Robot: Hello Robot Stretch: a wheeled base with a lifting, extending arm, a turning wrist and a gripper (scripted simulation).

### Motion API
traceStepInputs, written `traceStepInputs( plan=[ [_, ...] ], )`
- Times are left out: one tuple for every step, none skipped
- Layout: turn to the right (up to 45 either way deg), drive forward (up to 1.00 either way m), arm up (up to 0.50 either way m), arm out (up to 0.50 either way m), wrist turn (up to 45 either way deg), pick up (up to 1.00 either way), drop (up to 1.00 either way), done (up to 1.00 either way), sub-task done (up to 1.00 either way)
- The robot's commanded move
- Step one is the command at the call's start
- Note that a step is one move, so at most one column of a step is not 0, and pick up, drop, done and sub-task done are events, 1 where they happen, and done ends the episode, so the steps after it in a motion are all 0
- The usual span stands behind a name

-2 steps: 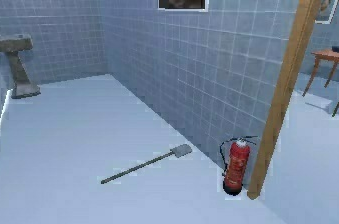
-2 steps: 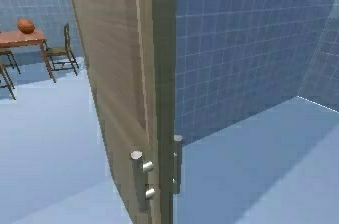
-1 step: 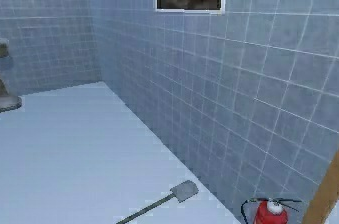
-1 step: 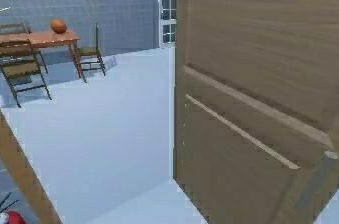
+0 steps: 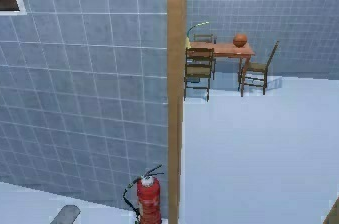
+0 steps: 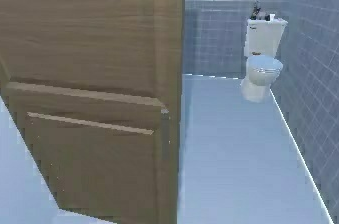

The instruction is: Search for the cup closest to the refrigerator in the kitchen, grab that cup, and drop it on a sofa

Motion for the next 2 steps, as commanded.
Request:
traceStepInputs(
  plan=[
    [24.0,0.0,0.0,0.0,0.0,0.0,0.0,0.0,0.0],
    [0.0,1.0,0.0,0.0,0.0,0.0,0.0,0.0,0.0]
  ],
)
